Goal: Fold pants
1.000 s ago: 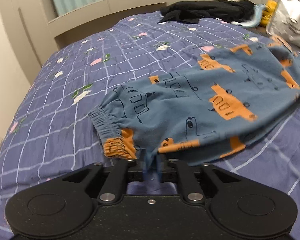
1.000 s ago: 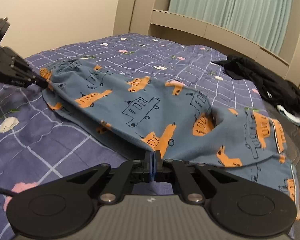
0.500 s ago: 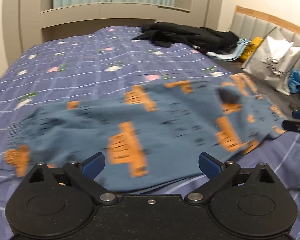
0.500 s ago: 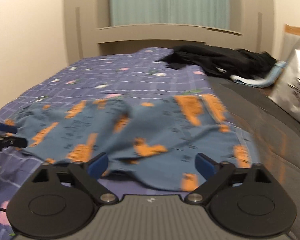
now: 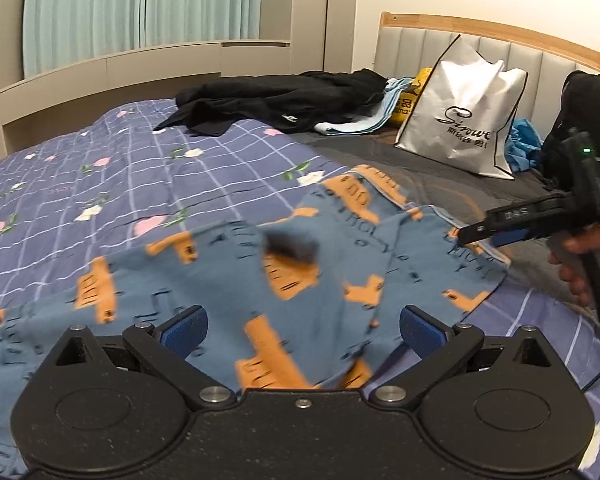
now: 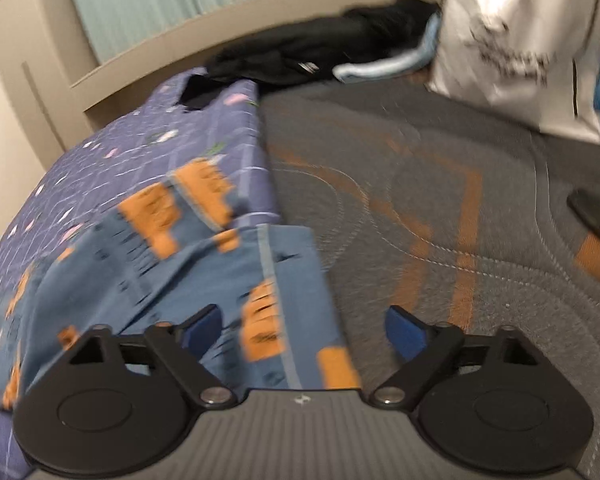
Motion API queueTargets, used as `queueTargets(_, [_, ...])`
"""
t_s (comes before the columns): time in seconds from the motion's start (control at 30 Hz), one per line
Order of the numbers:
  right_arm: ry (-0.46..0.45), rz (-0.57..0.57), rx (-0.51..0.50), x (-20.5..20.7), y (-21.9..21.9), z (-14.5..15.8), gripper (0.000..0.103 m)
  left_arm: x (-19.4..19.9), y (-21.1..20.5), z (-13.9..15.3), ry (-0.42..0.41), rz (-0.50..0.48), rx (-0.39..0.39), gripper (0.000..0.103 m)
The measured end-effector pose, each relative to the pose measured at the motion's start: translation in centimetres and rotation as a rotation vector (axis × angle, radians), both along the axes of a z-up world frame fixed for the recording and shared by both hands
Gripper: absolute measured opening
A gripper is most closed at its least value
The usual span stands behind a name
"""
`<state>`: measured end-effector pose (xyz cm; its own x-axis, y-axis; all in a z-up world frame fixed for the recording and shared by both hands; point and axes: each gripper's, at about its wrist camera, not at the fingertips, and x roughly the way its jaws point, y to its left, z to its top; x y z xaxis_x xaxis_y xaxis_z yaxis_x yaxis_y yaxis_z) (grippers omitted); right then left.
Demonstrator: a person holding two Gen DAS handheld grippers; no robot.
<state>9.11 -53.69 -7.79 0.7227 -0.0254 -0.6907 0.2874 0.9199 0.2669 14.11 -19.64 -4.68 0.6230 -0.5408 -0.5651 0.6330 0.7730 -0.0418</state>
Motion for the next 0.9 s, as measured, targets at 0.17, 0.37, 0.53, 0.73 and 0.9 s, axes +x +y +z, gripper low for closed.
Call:
queueTargets(0.17, [0.026, 0.017, 0.125, 0.9, -2.2, -1.5, 0.064, -0.1, -1.6, 0.1, -0.001, -0.021, -0.015, 0.102])
queueTargets(0.37, [-0.001, 0.087, 0.102, 1.3, -1.1, -0.3, 0.015, -0.3, -2.9, 0.5, -0.007, -0.054, -0.028, 0.102])
queueTargets(0.53, [-0.02, 0.093, 0.005, 1.4, -0.6, 1.5, 0.011, -0.7, -3.4, 0.8, -0.033, -0.087, -0.018, 0.102])
queueTargets(0.73, [0.028, 0.121, -0.013, 1.9, -0.8, 1.3, 0.015, -0.4, -4.4, 0.1, -0.026, -0.132, -0.004, 0.102])
queueTargets(0.9, [-0.012, 0.095, -0.045, 1.7, -0.8, 2.2, 0.058, 0.3, -6.1, -0.8, -0.04, -0.179, 0.043, 0.1])
